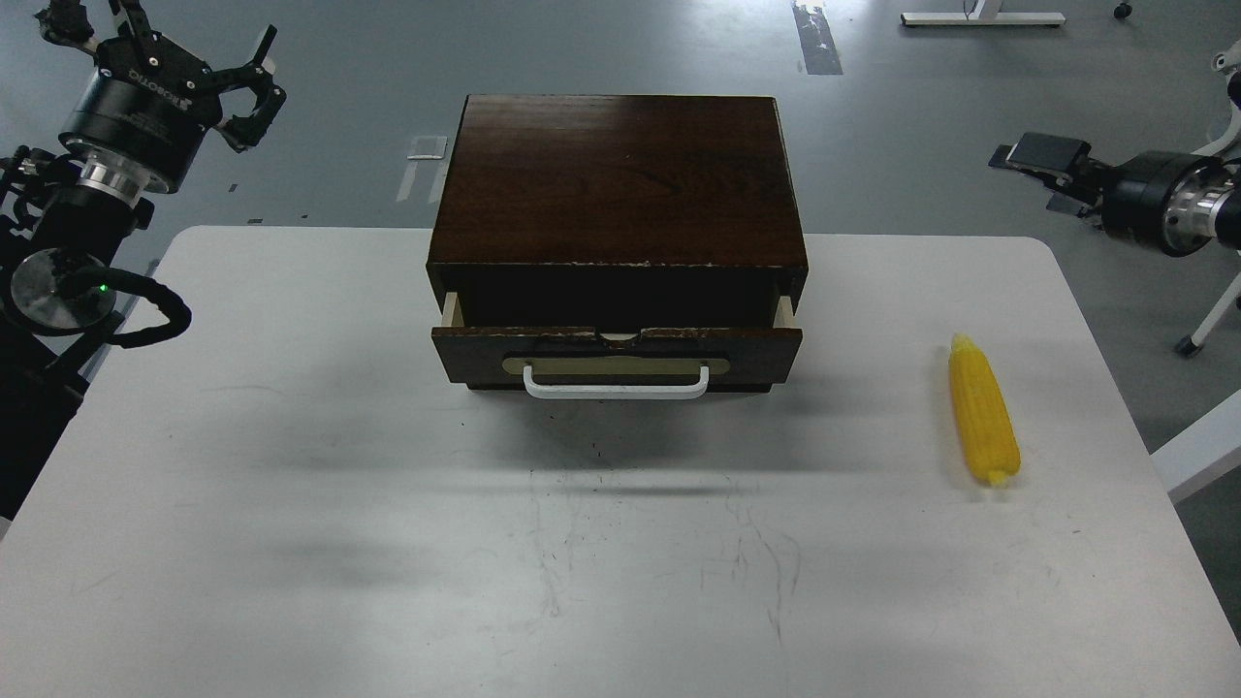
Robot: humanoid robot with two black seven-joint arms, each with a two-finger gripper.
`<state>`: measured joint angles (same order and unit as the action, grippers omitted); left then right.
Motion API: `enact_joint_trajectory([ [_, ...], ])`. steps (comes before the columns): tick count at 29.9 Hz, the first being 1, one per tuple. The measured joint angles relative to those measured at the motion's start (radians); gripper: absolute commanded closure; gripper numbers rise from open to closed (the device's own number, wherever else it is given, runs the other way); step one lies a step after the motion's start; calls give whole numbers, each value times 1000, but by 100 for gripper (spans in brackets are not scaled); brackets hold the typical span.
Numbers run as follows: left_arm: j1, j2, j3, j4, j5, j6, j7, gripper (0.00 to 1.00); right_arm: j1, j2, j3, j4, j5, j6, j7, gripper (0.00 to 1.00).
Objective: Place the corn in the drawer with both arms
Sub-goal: 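Reach the right gripper down to the yellow corn cob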
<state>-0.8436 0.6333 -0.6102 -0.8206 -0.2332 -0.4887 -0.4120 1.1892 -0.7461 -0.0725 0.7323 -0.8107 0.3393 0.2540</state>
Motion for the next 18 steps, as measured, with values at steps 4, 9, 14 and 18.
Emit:
enact_joint_trajectory([
  [4, 2, 0, -2, 0, 0, 0, -1, 2, -56, 39, -88, 9, -15, -99, -5, 0],
  [9, 3, 1, -9, 0, 1, 0, -1, 2, -70, 77, -219, 13, -41, -126, -4, 0],
  [14, 15, 3, -9, -1, 11, 0, 2, 2, -93, 117, -295, 13, -60, -162, -10, 1],
  [18, 21, 12, -9, 1, 12, 0, 3, 2, -104, 121, -334, 11, -61, -174, -9, 2],
])
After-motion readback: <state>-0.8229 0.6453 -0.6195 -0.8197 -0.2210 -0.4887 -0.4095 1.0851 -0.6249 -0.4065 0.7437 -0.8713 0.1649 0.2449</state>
